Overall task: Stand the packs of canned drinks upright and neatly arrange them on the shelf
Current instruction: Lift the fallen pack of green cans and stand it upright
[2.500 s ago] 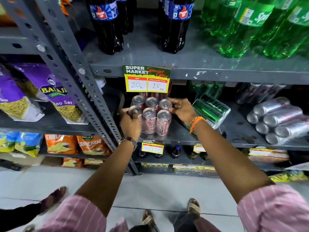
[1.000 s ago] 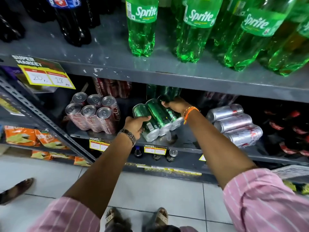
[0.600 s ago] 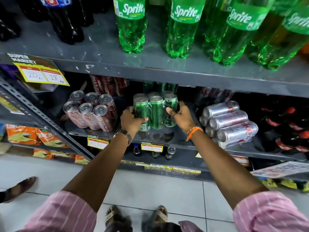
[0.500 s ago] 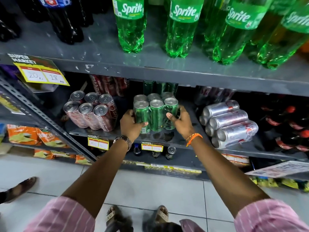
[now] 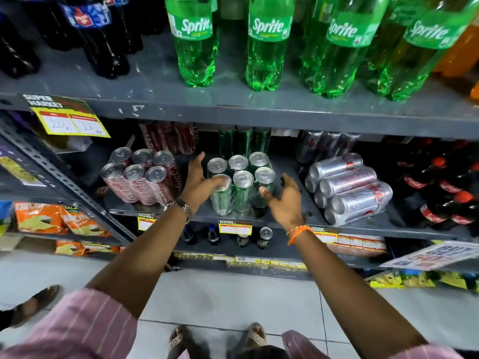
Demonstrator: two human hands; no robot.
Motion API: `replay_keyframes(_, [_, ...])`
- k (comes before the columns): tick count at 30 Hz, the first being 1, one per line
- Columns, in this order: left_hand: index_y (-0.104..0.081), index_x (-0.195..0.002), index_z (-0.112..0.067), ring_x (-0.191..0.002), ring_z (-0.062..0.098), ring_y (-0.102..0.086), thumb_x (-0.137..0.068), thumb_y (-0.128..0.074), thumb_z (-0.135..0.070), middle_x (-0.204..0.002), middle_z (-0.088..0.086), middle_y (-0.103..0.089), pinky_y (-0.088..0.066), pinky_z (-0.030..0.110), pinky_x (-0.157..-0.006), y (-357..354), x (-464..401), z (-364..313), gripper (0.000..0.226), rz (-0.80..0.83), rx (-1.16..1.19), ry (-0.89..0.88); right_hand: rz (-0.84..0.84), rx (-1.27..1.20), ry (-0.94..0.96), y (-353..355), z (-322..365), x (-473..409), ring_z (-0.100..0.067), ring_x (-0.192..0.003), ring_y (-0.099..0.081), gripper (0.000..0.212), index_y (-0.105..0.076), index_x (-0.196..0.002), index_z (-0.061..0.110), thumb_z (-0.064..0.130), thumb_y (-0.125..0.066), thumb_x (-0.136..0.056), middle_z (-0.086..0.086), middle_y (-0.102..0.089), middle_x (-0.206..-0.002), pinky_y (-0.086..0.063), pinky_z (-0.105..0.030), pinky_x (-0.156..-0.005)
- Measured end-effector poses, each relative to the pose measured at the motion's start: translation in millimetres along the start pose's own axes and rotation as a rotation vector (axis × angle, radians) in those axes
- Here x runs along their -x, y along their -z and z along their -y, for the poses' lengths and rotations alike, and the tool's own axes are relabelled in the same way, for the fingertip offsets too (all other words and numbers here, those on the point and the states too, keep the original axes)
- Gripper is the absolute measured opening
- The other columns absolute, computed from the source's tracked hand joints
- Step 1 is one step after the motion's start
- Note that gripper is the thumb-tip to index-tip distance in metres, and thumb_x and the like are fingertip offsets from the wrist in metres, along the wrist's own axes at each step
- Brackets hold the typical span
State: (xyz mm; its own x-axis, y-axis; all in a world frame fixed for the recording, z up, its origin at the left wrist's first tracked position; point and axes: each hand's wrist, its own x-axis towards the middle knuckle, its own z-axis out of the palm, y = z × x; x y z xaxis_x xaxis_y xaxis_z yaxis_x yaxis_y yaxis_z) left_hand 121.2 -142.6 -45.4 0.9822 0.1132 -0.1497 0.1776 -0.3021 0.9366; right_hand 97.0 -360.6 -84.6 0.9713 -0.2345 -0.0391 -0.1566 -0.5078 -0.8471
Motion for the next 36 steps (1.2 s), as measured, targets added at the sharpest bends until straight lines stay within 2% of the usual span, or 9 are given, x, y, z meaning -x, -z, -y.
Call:
replay_keyframes(6, [-0.052,-0.136,-0.007,-0.129,0.029,-0.054,-0.097,-0.052,-0.021,-0.139,0.013,-0.057,-0.040,0.040,-0.112,-6,-34,-17,0.042,0.078,-0.079,0.051,-0.088,-0.153,-0.171,-21,23,15,-0.037,-0.135,-0.043,0.058,-0.041,-0.142,-0.003,0.026,-0.063,-0.097,-0.023,-0.045,-0.146,-0.030,-0.030,-0.105])
replay_keyframes(9, [-0.068,-0.101,-0.015,-0.107,0.022,-0.060,-0.096,-0.052,-0.018,-0.111,0.014,-0.066,-0.044,0.033,-0.098,-9,-24,-14,0.017,0.062,-0.173,-0.022,-0.109,-0.185,-0.196,-31,30,8,-0.041,-0.126,-0.045,0.044,-0.048,-0.135,-0.002,0.020,-0.060,-0.098,-0.028,-0.045,-0.138,-0.030,-0.031,-0.097])
replay_keyframes(11, [-0.055,-0.075,-0.029,-0.091,0.017,-0.054,-0.095,-0.049,-0.015,-0.093,0.009,-0.058,-0.039,0.029,-0.085,-11,-17,-14,0.024,0.035,-0.157,-0.096,-0.110,-0.155,-0.190,-30,32,0,-0.042,-0.122,-0.047,0.037,-0.054,-0.130,-0.003,0.016,-0.059,-0.099,-0.030,-0.051,-0.133,-0.030,-0.030,-0.094])
replay_keyframes(15, [-0.055,-0.072,-0.026,-0.069,0.004,-0.048,-0.091,-0.049,-0.022,-0.070,-0.004,-0.050,-0.037,0.025,-0.071,-13,-3,-5,0.020,-0.017,-0.133,-0.171,-0.054,-0.076,-0.120,-24,35,-26,-0.043,-0.122,-0.057,0.030,-0.064,-0.119,-0.001,0.017,-0.061,-0.095,-0.028,-0.066,-0.123,-0.040,-0.037,-0.097])
replay_keyframes(21, [-0.050,-0.133,-0.010,-0.116,0.015,-0.048,-0.097,-0.051,-0.029,-0.127,0.003,-0.048,-0.033,0.025,-0.102,-27,31,18,0.041,-0.048,-0.120,-0.030,0.136,-0.066,-0.113,-9,49,-64,-0.035,-0.121,-0.064,0.036,-0.067,-0.129,0.008,0.023,-0.061,-0.097,-0.022,-0.070,-0.127,-0.045,-0.028,-0.088])
replay_keyframes(25, [-0.059,-0.125,-0.010,-0.121,0.021,-0.052,-0.095,-0.052,-0.033,-0.129,0.008,-0.054,-0.037,0.034,-0.110,-21,28,14,0.038,-0.037,-0.008,0.040,0.155,-0.070,-0.135,-4,40,-69,-0.031,-0.122,-0.065,0.040,-0.068,-0.127,0.009,0.034,-0.064,-0.095,-0.017,-0.071,-0.127,-0.047,-0.030,-0.094])
replay_keyframes(29, [-0.059,-0.086,-0.022,-0.094,0.012,-0.053,-0.099,-0.049,-0.024,-0.096,-0.002,-0.056,-0.038,0.024,-0.086,-11,4,-17,0.017,-0.011,0.023,0.006,-0.071,-0.259,-0.142,-11,32,-30,-0.026,-0.105,-0.065,0.034,-0.066,-0.116,0.006,0.032,-0.066,-0.094,-0.013,-0.071,-0.109,-0.047,-0.033,-0.096])
replay_keyframes(32, [-0.062,-0.107,-0.016,-0.108,0.013,-0.052,-0.101,-0.045,-0.023,-0.112,0.000,-0.058,-0.032,0.017,-0.091,-16,-20,-39,0.020,0.052,0.020,-0.018,-0.180,-0.367,-0.053,-38,23,23,-0.031,-0.102,-0.063,0.020,-0.056,-0.109,0.020,0.028,-0.067,-0.093,-0.015,-0.064,-0.110,-0.052,-0.043,-0.096])
replay_keyframes(36, [-0.049,-0.138,-0.002,-0.134,0.029,-0.048,-0.103,-0.036,-0.035,-0.145,0.016,-0.050,-0.036,0.024,-0.099,-28,-49,-58,0.050,0.188,-0.050,0.055,-0.156,-0.342,-0.013,-67,27,64,-0.029,-0.116,-0.054,0.053,-0.048,-0.127,0.016,0.051,-0.061,-0.089,-0.006,-0.052,-0.123,-0.046,-0.050,-0.105])
